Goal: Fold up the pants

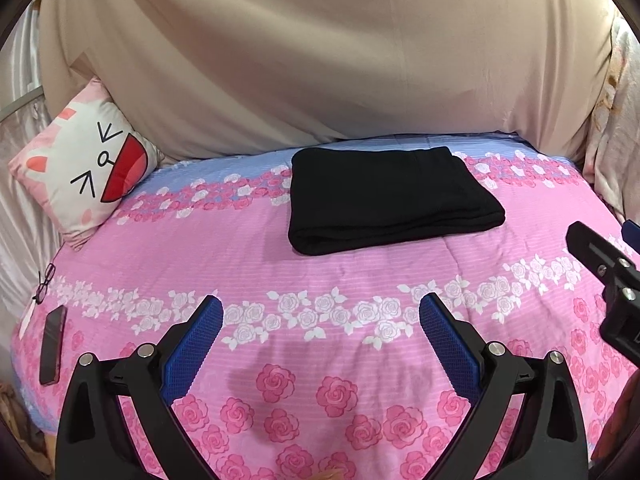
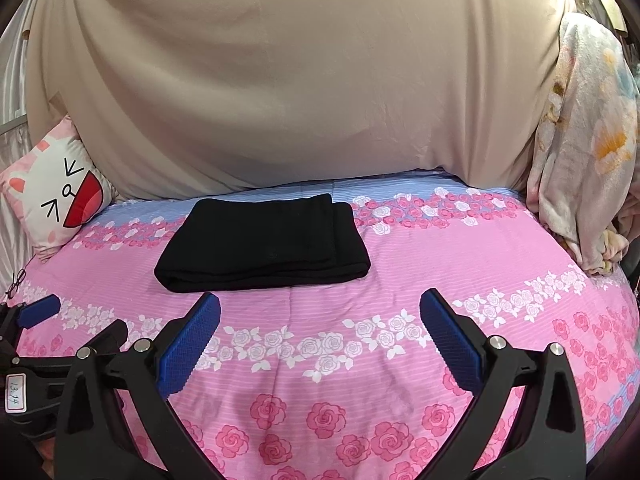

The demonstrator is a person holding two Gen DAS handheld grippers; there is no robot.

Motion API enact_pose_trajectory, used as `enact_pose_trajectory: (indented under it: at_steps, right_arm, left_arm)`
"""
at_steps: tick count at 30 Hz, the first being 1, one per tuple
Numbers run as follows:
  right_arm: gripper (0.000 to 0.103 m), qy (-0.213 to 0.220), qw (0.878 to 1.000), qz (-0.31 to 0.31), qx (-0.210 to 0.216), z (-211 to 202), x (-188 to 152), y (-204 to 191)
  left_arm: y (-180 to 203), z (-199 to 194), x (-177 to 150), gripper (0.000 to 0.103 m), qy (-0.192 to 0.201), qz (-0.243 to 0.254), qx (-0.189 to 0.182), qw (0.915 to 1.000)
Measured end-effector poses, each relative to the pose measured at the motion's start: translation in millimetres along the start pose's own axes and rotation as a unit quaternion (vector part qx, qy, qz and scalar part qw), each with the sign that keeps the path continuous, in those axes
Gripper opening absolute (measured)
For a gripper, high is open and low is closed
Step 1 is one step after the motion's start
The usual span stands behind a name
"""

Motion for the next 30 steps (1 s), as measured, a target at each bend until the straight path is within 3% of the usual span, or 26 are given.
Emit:
enact_pose_trajectory:
  at_steps: [30]
  right_arm:
    - [0.098, -0.010, 1.000, 0.006, -0.001, 4.1, -4.4, -0.5]
  left_arm:
    - [-2.1, 2.2, -0.6, 0.097, 0.000, 0.011, 0.007, 0.9999]
Point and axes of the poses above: each gripper's, at about its wrist camera, not at the fingertips, and z roughly the way its jaws point, y to its right, x to its top, the point moved 8 cm from there along z, roughly the way its jaws point, and after that the axes turned 5 degrees about -y, right-handed, at the moved point
